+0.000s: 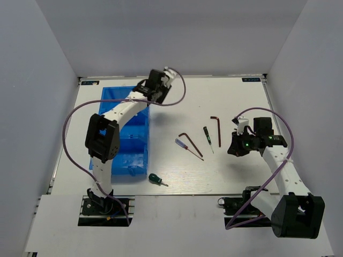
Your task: Sort the tools into containers
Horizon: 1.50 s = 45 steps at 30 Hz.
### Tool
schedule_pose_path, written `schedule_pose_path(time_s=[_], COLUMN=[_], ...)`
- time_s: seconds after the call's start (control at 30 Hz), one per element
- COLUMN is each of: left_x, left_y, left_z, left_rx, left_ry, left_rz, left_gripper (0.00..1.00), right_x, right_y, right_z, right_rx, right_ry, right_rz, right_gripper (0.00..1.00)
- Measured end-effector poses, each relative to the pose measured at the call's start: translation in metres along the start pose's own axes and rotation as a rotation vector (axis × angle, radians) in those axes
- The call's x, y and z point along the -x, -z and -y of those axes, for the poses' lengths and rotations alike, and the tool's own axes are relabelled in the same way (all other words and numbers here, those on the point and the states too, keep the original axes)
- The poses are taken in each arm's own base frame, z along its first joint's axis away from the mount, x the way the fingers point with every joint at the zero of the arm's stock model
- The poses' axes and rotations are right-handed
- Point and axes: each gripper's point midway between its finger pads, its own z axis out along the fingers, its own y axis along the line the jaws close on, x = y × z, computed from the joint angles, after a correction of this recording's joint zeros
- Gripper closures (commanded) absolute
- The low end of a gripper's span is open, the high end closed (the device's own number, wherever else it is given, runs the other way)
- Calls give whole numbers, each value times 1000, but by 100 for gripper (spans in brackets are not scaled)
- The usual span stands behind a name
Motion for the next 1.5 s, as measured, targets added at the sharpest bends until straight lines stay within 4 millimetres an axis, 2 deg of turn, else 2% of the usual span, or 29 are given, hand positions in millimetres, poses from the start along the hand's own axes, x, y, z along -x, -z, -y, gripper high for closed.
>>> schedule_pose_path(time_s=[0.07,0.17,0.23,0.33,0.4,0.43,0.47,0.57,0.6,0.67,0.77,0.8,0.9,1.0,1.03,1.07,1.1,1.13,1.17,1.27,1.3,1.33,1.37,1.43,1.5], left_x=[21,30,23,6,0,-2,-4,-6,-8,-14,-33,-39,-50,-53,-53,-52,-51,-49,-46,-33,-29,-26,-27,-38,-53], left_y=[9,21,23,22,21,20,20,20,20,17,12,10,9,10,11,13,16,20,25,56,71,87,105,141,171], left_z=[-35,-85,-113,-140,-149,-152,-154,-158,-159,-157,-154,-153,-153,-159,-161,-163,-164,-165,-165,-154,-147,-139,-131,-112,-99], left_rx=[95,233,315,396,422,431,439,449,450,449,446,445,445,455,458,461,463,462,449,383,351,323,298,248,223], left_ry=[82,192,250,304,325,334,344,366,373,382,392,395,410,430,436,444,454,467,467,472,477,485,492,511,531], left_rz=[69,118,115,84,74,69,67,68,66,57,17,3,-25,-27,-25,-21,-15,-7,5,51,68,96,116,154,179], left_gripper=[100,100,100,100,95,93,83,69,63,46,35,28,21,20,25,36,78,92,100,98,89,67,58,50,47], right_x=[-1,-3,-3,-4,-4,-4,-4,-5,-6,-4,0,2,7,15,18,21,23,24,23,11,4,-3,-9,-20,-28], right_y=[-1,-1,-1,-1,-1,-2,-2,-4,-5,-7,-12,-15,-27,-41,-47,-51,-56,-60,-65,-82,-88,-94,-100,-111,-121], right_z=[-2,-3,-3,-3,-4,-5,-8,-19,-25,-36,-57,-64,-83,-102,-110,-117,-124,-131,-140,-165,-172,-179,-186,-200,-212], right_rx=[12,20,21,22,26,33,49,134,184,273,407,445,523,560,567,573,576,580,586,609,608,605,603,583,554], right_ry=[4,6,8,8,11,12,18,47,64,104,195,228,328,427,462,492,521,546,578,666,690,713,731,757,763], right_rz=[1,-3,-4,-6,-5,-4,-2,-12,-28,-35,-52,-60,-104,-145,-157,-164,-174,-183,-195,-244,-267,-285,-300,-317,-324], right_gripper=[100,100,100,97,84,68,59,42,39,36,36,36,36,38,39,39,39,39,39,37,35,32,32,30,29])
